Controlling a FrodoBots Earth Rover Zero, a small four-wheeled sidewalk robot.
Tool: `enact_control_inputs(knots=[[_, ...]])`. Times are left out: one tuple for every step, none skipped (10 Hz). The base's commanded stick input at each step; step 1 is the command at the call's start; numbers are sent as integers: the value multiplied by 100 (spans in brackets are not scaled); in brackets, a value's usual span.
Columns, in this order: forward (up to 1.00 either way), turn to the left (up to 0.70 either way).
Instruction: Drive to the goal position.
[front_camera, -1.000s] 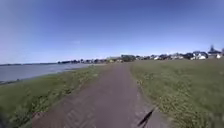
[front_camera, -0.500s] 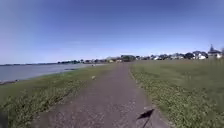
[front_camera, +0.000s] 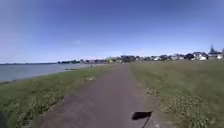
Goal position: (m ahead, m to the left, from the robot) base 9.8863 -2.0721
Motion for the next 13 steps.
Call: enact_control_inputs(knots=[[70,-27],[70,-4],[70,0],[70,0],[70,0],[70,0],[70,0],[70,0],[70,0],[70,0],[70,0],[70,0],[70,0]])
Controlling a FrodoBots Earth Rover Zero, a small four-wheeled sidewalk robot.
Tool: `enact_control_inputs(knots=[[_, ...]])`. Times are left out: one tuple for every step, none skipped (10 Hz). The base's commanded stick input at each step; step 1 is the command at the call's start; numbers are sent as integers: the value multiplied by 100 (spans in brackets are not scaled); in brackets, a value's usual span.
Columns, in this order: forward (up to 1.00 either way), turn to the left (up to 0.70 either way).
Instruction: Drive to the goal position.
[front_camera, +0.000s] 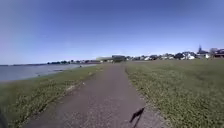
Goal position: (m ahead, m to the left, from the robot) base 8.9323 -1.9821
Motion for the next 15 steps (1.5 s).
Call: enact_control_inputs(knots=[[70,0],[70,0],[70,0],[70,0],[70,0],[70,0],[70,0],[70,0],[31,0],[0,0],[0,0],[0,0],[0,0],[0,0],[0,0]])
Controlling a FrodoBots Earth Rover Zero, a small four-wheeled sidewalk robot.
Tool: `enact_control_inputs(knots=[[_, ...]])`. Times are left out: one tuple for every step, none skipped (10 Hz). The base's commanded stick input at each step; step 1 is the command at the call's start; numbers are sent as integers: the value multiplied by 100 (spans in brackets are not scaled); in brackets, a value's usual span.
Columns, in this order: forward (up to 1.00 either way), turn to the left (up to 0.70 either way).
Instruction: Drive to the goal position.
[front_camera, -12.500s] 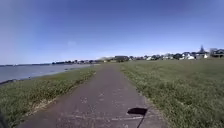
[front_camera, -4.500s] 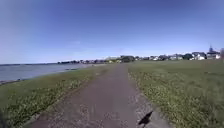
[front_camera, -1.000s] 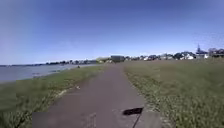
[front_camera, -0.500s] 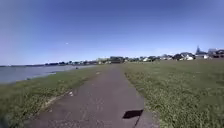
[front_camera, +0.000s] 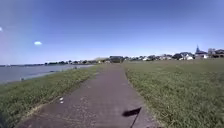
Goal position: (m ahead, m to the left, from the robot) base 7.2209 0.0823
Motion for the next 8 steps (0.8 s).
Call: enact_control_inputs(knots=[[0,0],[0,0],[0,0],[11,1],[45,3],[50,3],[50,3],[50,3]])
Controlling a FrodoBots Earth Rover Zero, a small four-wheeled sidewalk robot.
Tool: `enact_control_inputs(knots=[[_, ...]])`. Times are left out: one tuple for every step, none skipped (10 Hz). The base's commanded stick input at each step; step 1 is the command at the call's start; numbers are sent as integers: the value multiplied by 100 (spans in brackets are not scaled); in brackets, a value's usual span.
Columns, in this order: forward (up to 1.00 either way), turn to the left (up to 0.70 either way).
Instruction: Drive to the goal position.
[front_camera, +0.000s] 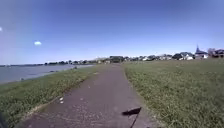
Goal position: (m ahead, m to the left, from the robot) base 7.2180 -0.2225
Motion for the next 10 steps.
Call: enact_control_inputs(knots=[[50,3],[50,3],[50,3],[50,3],[50,3],[50,3],[50,3],[50,3],[50,3],[50,3]])
